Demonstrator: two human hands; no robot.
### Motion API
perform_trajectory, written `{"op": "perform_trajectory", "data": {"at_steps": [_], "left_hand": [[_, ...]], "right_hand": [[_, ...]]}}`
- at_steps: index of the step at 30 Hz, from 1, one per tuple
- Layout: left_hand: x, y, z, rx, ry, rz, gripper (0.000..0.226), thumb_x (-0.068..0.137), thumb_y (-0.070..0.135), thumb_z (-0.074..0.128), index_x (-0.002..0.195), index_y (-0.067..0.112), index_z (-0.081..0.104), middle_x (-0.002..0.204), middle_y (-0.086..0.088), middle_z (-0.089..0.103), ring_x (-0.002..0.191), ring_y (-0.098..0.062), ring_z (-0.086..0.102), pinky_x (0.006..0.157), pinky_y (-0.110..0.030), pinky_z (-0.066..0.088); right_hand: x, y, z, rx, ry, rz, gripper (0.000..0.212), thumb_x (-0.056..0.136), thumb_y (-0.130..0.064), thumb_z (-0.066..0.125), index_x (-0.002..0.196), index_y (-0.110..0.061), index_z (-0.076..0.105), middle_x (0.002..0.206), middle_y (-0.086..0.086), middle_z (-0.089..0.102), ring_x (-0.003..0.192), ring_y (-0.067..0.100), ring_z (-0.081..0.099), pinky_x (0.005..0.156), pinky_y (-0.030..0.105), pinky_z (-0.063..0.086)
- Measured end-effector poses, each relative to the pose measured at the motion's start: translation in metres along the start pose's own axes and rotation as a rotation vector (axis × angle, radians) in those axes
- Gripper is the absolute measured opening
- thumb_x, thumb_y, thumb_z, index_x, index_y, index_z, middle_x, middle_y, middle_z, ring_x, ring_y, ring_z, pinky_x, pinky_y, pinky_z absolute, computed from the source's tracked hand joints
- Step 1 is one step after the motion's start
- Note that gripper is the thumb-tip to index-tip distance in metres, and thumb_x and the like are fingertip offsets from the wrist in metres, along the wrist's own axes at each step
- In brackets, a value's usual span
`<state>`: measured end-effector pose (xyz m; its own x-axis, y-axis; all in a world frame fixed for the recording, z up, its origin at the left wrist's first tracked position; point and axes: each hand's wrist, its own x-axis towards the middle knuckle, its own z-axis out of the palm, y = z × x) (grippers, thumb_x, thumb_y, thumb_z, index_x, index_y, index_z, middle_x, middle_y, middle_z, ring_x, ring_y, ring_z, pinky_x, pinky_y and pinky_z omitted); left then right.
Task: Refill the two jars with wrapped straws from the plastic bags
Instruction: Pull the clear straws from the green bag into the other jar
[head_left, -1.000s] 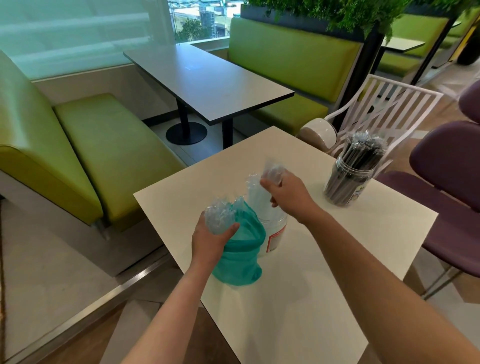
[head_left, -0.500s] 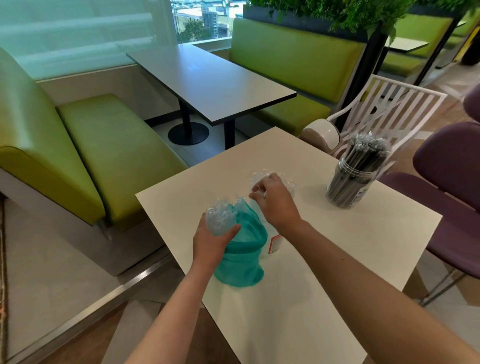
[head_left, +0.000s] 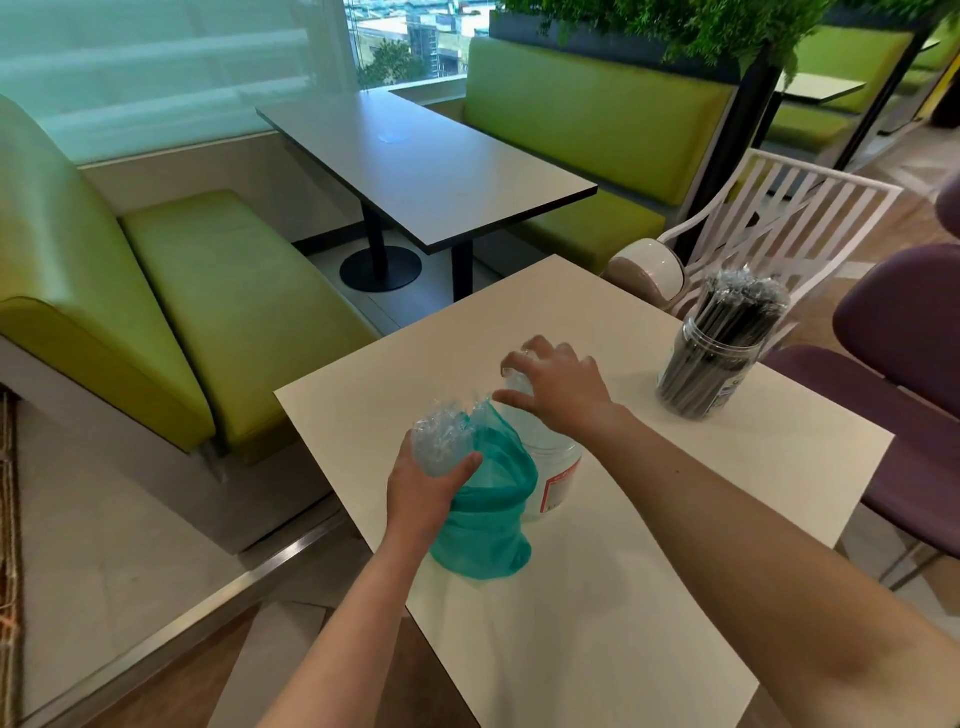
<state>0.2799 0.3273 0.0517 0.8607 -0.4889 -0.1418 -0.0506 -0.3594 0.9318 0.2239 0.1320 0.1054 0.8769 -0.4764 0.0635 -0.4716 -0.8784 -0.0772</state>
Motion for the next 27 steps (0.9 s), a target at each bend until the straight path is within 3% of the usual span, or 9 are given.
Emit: {"op": "perform_trajectory", "data": {"at_steps": [4,7,9,14,20,21,23,25,27], "left_hand": [[0.000,0.000,0.000,0.006,0.001,0.006,0.080,0.073,0.045,0.080,0.139,0.025,0.038,0.136,0.001,0.052,0.123,-0.021,0.051,0.104,-0.038,0.044],[0.001,-0.002,0.000,-0.003,0.009,0.003,0.080,0.071,0.046,0.081,0.138,0.028,0.040,0.135,0.003,0.053,0.121,-0.021,0.052,0.104,-0.040,0.045],[0.001,-0.003,0.000,0.000,0.006,0.004,0.080,0.071,0.047,0.081,0.137,0.028,0.040,0.134,0.003,0.053,0.121,-0.021,0.052,0.104,-0.041,0.045],[0.000,0.000,0.001,0.030,-0.002,0.021,0.081,0.072,0.047,0.079,0.139,0.026,0.038,0.137,0.002,0.052,0.124,-0.021,0.051,0.105,-0.039,0.044],[0.001,-0.001,-0.001,0.007,0.003,0.020,0.080,0.073,0.045,0.080,0.139,0.025,0.039,0.137,0.002,0.052,0.123,-0.021,0.051,0.105,-0.038,0.044],[0.001,-0.001,-0.001,-0.004,0.010,0.020,0.080,0.072,0.044,0.081,0.139,0.025,0.040,0.136,0.002,0.053,0.123,-0.021,0.051,0.104,-0.037,0.044],[0.001,-0.003,-0.001,-0.023,0.014,0.016,0.080,0.071,0.044,0.083,0.137,0.025,0.042,0.133,0.003,0.055,0.121,-0.020,0.052,0.102,-0.036,0.045],[0.001,-0.005,-0.002,-0.041,0.013,0.012,0.078,0.068,0.047,0.084,0.133,0.029,0.045,0.129,0.005,0.057,0.118,-0.019,0.054,0.101,-0.040,0.047],[0.002,-0.006,-0.002,-0.058,0.013,0.017,0.072,0.067,0.047,0.084,0.126,0.034,0.047,0.122,0.008,0.059,0.114,-0.018,0.056,0.098,-0.041,0.049]], "right_hand": [[0.007,0.003,-0.006,0.002,0.062,-0.049,0.047,0.090,-0.064,0.048,0.125,-0.032,0.053,0.135,0.002,0.048,0.117,0.024,0.047,0.093,0.040,0.046],[0.012,0.004,-0.016,0.000,0.205,-0.004,0.050,0.093,-0.064,0.040,0.127,-0.029,0.053,0.134,0.003,0.049,0.117,0.024,0.048,0.096,0.042,0.043],[0.012,0.004,-0.016,-0.046,0.202,0.009,0.051,0.095,-0.064,0.033,0.131,-0.032,0.049,0.140,0.002,0.044,0.125,0.025,0.043,0.102,0.046,0.036],[0.002,0.007,0.005,-0.088,-0.013,-0.020,0.054,0.095,-0.064,0.031,0.144,-0.044,0.026,0.159,-0.002,0.020,0.145,0.025,0.022,0.117,0.054,0.013],[-0.015,-0.002,-0.009,-0.053,0.099,-0.059,0.073,0.088,-0.061,0.053,0.149,-0.035,0.023,0.161,0.001,0.013,0.149,0.028,0.006,0.116,0.050,-0.012],[-0.022,-0.008,-0.010,-0.028,0.170,-0.052,0.069,0.089,-0.055,0.056,0.148,-0.031,0.030,0.160,0.003,0.018,0.148,0.028,0.010,0.117,0.050,-0.007],[-0.041,-0.025,-0.008,0.078,0.352,-0.035,0.050,0.088,-0.036,0.063,0.133,-0.025,0.048,0.147,0.005,0.039,0.138,0.027,0.030,0.116,0.047,0.017],[-0.061,-0.041,0.000,0.239,0.468,0.000,0.027,0.084,-0.017,0.065,0.110,-0.019,0.057,0.119,0.005,0.054,0.112,0.023,0.045,0.096,0.037,0.039],[-0.078,-0.054,0.011,0.506,0.399,0.079,0.019,0.083,-0.004,0.063,0.095,-0.015,0.053,0.097,0.001,0.052,0.090,0.017,0.047,0.079,0.024,0.043]]}}
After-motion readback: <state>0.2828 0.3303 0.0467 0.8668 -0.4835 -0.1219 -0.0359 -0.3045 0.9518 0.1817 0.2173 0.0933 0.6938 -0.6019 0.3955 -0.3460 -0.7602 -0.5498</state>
